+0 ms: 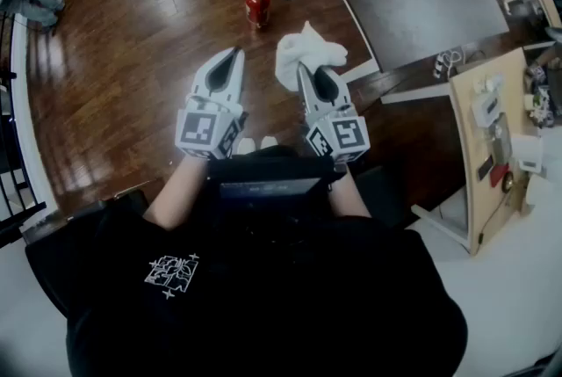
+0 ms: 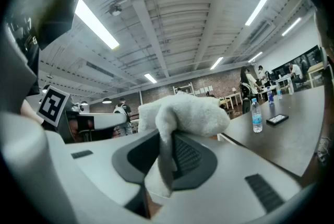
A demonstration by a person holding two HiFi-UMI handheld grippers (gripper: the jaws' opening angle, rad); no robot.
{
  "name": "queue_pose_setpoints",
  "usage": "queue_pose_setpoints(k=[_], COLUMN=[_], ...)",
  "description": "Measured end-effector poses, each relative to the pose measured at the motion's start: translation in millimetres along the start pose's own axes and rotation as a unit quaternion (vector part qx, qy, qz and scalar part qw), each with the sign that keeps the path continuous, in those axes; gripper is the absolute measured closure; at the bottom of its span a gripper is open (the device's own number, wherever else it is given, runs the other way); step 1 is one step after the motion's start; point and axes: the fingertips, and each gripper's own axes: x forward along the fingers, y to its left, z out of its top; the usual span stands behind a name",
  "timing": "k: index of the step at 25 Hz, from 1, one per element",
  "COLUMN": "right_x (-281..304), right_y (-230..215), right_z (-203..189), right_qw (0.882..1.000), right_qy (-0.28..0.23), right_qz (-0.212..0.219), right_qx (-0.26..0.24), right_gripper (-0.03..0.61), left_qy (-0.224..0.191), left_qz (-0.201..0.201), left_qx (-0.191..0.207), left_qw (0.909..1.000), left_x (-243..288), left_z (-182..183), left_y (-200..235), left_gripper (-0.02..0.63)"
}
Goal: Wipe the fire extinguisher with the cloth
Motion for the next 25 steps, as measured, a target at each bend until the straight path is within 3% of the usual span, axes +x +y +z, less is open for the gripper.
queue_pose_setpoints(k=[17, 25], right_x=[5.8, 48.7], right_y=[-18.1, -35.9], right_z=[-11.7, -24.3], right_qw=[1.000, 0.999], right_qy=[0.012, 0.031], right_qz=[0.025, 0.021], right_qx=[0.012, 0.011], right_gripper=[0.497, 0.497], left_qy=[0.005, 0.014], left_qz=[0.033, 0.032], left_qx=[-0.005, -0.014], left_qw=[0.9994, 0.9993], left_x=[5.1, 39.8], left_z=[-10.0, -22.9], left_y=[1.6, 34.9], left_gripper=[0.614, 0.614])
